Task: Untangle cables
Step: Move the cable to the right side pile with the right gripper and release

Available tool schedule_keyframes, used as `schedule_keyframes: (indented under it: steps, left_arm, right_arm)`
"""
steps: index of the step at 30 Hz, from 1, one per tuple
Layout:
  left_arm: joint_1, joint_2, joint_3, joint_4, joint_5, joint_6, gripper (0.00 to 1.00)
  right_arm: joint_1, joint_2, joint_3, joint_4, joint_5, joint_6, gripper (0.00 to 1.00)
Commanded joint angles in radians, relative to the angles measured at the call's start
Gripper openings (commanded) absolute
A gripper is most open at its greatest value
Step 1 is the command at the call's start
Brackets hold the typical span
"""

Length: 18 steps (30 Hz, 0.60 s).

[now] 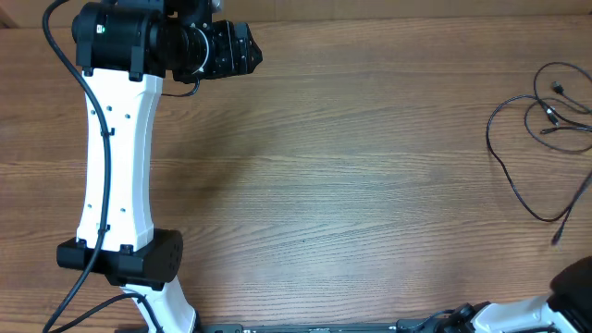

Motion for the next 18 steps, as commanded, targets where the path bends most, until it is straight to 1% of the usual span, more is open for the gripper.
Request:
schedule_keyframes:
  steps: [1,2,3,4,5,6,7,8,10,15,18]
  left_arm:
    - [-0.009,0.006,0.016,-0.001,-0.013,0.023,0.76]
    - [-0.009,0.006,0.016,0.0,-0.014,0.023,0.77]
    - [-0.009,0.006,0.016,0.002,-0.014,0.023,0.78]
    - [-0.009,0.006,0.016,0.003,-0.014,0.023,0.8]
    - [-0.009,0.006,0.016,0.003,-0.015,0.023,0.83]
    - [-0.009,0.006,0.016,0.002,-0.014,0.023,0.86]
    - [-0.009,0.006,0.016,0.002,-0.014,0.023,0.98]
    - [-0.009,0.006,0.016,0.002,-0.015,0.023,1.0]
    - [-0.009,0.006,0.016,0.002,-0.015,0.023,1.0]
    - [-0.009,0.006,0.016,0.002,-0.014,0.023,1.0]
    - [-0.009,0.006,0.016,0.002,-0.014,0.023,1.0]
  right_arm:
    - [0.021,0.066,0.011,-0.028,0.132,-0.015,0.3]
    - [0.028,0.077,0.011,-0.04,0.133,-0.015,0.47]
    - [0.035,0.085,0.011,-0.052,0.132,-0.015,0.57]
    - [0.045,0.091,0.011,-0.061,0.132,-0.016,0.65]
    - [0.053,0.092,0.011,-0.068,0.131,-0.025,0.7]
    - [0.062,0.092,0.012,-0.072,0.132,-0.032,0.73]
    - [0.074,0.092,0.012,-0.079,0.132,-0.034,0.75]
    - [0.084,0.09,0.013,-0.086,0.132,-0.034,0.76]
    - [0.107,0.084,0.013,-0.106,0.132,-0.037,0.77]
    - [0.186,0.048,0.013,-0.171,0.134,-0.1,0.77]
    - [0.249,0.011,0.013,-0.196,0.085,-0.175,0.77]
